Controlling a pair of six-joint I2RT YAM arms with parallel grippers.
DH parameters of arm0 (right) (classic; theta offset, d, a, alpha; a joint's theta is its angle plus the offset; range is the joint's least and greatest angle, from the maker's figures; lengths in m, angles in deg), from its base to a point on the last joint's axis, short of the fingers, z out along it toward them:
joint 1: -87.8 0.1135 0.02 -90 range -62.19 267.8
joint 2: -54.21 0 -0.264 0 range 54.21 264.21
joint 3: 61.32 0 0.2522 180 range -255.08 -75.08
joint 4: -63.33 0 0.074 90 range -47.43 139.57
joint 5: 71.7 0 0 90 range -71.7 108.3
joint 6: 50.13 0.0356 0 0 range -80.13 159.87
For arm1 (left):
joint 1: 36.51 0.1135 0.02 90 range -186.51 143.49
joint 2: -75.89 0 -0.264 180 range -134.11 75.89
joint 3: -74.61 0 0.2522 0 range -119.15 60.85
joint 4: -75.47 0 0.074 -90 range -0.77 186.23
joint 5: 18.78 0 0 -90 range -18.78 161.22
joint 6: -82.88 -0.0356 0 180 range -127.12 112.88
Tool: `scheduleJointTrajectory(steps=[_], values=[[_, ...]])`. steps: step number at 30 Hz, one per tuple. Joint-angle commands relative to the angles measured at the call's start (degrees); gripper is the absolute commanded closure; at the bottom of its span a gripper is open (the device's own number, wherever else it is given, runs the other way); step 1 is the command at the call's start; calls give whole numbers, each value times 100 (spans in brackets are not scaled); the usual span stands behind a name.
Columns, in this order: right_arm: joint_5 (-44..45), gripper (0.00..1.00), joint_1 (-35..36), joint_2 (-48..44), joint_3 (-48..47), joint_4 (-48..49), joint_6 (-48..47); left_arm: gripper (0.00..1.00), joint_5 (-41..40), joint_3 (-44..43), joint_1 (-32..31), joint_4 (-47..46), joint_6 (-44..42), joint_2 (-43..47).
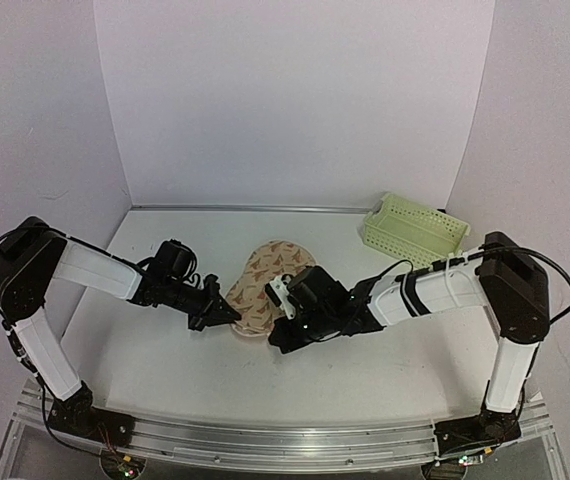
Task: Unzip the laundry bag and remove the bra
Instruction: Hold the laundry bag at the center of the board, then unzip the zipper of the laundry bag.
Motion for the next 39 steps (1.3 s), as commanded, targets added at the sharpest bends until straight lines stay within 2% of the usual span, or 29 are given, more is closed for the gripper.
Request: scheduleJointTrajectory(steps=[1,8,25,33,39], values=[[404,100,45,-517,270,-151,-171,100,1,-312,28,-104,-286,-40],[697,100,-177,-857,666,-315,-306,100,202,-449,-9,-22,-548,-44],[879,100,-1478,-1798,1466,-651,-621,100,251,-722,-18,433,-1193,-82],[902,100,-1593,-2048,1813,-710,-537,100,147,-1012,-20,999,-1566,-195],[557,100,-1439,-2302,2094,-572,-373,100,107,-1240,3,1257,-1746,-341]])
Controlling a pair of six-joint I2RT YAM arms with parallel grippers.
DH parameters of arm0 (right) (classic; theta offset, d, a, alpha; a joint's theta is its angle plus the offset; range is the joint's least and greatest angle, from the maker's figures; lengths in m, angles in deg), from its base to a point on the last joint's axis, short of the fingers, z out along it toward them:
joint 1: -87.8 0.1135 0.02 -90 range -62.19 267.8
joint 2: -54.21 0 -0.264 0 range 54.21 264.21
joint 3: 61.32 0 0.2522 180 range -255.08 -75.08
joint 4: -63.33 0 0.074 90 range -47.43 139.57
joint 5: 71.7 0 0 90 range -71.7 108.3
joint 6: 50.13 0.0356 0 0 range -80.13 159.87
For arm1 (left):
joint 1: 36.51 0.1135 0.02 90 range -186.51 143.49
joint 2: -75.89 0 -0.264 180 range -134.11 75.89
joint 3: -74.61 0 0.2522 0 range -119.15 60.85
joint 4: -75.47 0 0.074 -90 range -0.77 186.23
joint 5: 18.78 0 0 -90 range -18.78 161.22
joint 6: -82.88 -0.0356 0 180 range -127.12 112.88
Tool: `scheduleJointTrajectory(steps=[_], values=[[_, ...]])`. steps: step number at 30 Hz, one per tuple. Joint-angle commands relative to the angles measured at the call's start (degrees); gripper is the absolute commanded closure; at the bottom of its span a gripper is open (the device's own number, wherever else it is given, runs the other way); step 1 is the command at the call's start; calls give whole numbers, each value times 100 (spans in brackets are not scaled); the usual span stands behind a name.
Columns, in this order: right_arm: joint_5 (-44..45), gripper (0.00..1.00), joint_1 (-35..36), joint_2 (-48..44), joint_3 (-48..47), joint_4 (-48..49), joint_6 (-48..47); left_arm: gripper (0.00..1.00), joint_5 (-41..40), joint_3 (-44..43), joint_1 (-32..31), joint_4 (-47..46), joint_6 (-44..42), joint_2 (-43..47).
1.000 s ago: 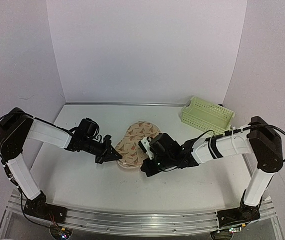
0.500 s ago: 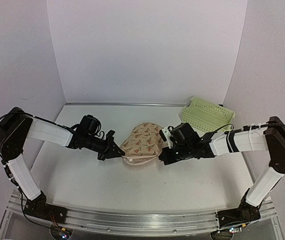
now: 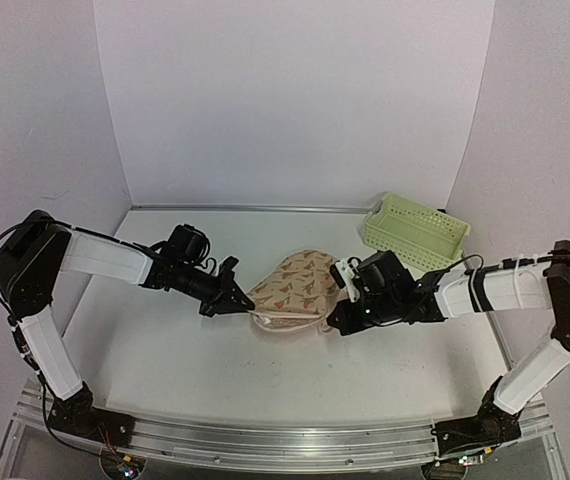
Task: Unzip the laundry bag and remove the bra
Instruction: Unzip the zipper of the laundry bag.
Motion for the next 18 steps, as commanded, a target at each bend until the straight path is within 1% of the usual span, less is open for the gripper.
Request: scheduleJointTrajectory(steps=[1,5,10,15,18], values=[[326,100,15,-359,275,-421,217,100,-292,-305,182,589,-334,-109],[206,100,395,-187,212,-219,486,100,-292,-457,207,679,-408,-214],[91,100,954,363,-223,-10,735,100,-379,-677,226,882,-565,-280],[19,100,1129,713,-540,74,789,100,-629,-1035,291,1226,-781,-380],[257,100,1124,776,-563,16,766,100,-782,-1223,329,1359,-854,-431]])
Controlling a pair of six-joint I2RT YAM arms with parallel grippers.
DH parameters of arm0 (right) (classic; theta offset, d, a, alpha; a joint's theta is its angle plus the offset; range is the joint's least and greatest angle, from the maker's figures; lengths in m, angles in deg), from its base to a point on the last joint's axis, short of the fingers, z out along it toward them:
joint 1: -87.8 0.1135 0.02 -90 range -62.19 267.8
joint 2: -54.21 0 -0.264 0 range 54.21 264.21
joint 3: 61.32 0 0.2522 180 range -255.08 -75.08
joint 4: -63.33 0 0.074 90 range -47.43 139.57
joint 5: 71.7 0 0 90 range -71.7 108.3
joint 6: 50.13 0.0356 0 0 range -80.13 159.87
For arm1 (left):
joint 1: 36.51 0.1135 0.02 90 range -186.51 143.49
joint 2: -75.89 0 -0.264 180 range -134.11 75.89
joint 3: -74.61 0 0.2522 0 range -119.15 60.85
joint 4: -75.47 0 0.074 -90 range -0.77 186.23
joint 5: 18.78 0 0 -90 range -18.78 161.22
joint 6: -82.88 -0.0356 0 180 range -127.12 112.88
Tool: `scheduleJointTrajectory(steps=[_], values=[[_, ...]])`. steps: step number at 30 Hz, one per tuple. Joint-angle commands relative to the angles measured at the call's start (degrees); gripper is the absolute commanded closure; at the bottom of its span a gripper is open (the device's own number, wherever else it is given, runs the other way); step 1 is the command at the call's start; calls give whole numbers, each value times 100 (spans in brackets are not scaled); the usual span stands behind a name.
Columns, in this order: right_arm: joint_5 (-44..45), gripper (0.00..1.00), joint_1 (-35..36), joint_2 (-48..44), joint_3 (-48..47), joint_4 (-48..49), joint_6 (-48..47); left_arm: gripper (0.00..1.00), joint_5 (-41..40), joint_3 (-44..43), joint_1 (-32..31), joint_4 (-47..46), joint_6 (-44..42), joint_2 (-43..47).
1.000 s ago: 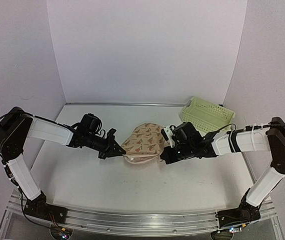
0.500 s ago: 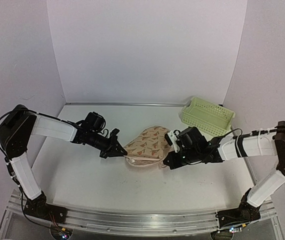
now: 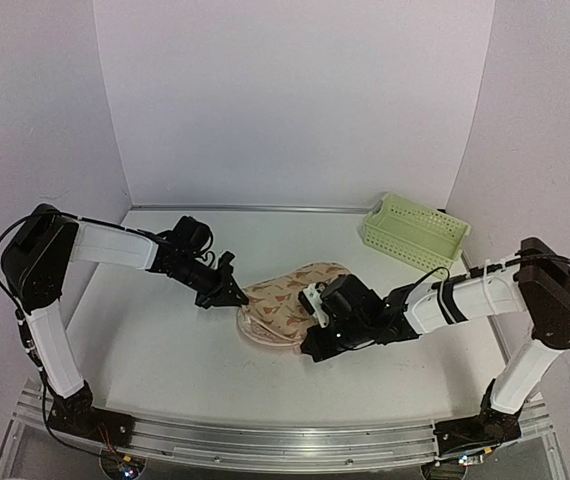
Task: Unzip the laundry bag and remove the bra
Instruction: Unzip the zipper of the laundry bag.
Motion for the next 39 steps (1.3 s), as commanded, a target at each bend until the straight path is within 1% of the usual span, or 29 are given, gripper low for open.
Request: scheduleJointTrajectory(steps=[1,6,11,15,22,24,28,31,34,39], values=[[364,100,-4,55,-264,-105,67,100,-440,-538,141,232,-290,-40],[928,100,-190,72,-229,-385,33,100,-626,-707,183,445,-440,-43],[1091,100,-599,-96,-66,-422,-79,100,-726,-712,220,605,-542,9],[1042,100,-807,-210,-56,-431,-213,100,-757,-710,243,663,-561,42],[529,100,-763,-197,-155,-278,-162,100,-603,-847,246,673,-546,29],[482,100,-674,-138,-217,-233,-108,95,-578,-910,243,673,-561,38],[339,100,-537,35,-414,-101,108,80,-459,-1050,242,673,-555,36],[279,100,-496,231,-587,1,315,66,-496,-1079,247,682,-564,87],[214,100,-481,444,-817,79,528,57,-535,-1103,247,757,-581,146],[51,100,-460,878,-1366,118,896,47,-553,-1095,247,872,-541,397]])
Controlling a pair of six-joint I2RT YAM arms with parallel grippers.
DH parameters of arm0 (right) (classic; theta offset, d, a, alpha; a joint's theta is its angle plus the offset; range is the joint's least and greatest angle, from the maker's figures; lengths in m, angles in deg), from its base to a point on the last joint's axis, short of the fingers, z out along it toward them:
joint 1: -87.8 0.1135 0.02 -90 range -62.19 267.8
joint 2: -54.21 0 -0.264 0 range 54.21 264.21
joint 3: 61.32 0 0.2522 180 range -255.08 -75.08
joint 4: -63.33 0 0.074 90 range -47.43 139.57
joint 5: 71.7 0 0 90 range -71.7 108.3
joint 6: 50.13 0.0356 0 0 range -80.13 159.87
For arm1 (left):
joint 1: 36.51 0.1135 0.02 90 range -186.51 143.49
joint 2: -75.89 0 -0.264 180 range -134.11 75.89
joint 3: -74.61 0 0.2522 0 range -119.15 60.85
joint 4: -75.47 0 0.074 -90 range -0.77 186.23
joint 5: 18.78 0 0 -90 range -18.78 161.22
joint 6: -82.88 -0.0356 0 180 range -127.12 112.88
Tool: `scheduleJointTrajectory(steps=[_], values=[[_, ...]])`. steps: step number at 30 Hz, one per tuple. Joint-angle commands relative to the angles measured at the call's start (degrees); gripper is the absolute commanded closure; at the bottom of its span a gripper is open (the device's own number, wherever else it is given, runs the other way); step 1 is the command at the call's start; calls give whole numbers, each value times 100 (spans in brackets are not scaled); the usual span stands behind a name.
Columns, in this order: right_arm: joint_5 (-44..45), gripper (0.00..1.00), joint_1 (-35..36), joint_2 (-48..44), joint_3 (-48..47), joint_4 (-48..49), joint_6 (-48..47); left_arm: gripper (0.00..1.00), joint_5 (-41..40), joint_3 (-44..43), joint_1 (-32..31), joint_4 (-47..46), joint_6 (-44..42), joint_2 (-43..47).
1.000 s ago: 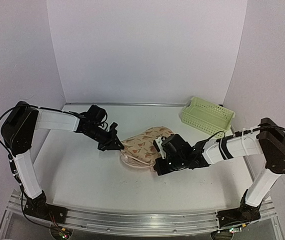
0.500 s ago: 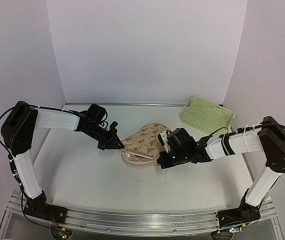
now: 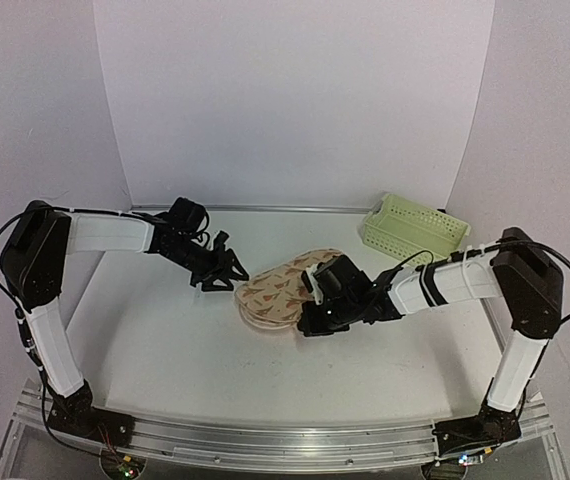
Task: Unzip the laundry bag and remove the bra
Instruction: Unzip the zipper of the laundry bag, then hold the laundry bag at the center of the board.
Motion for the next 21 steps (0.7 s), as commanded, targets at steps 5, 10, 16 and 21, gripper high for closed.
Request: scheduleJointTrajectory(steps=[5,10,16,21], values=[[-247,100,66,705,-1210,222,722,41,81,118,-8,106,97,780],[-240,100,77,1045,-1718,219,799,35,39,644,-17,-13,327,1044],[-284,100,105,1238,-1997,208,812,27,242,1667,-17,-1471,1412,1287],[-339,100,146,1269,-2064,216,781,26,374,2047,-17,-2573,2228,1146]])
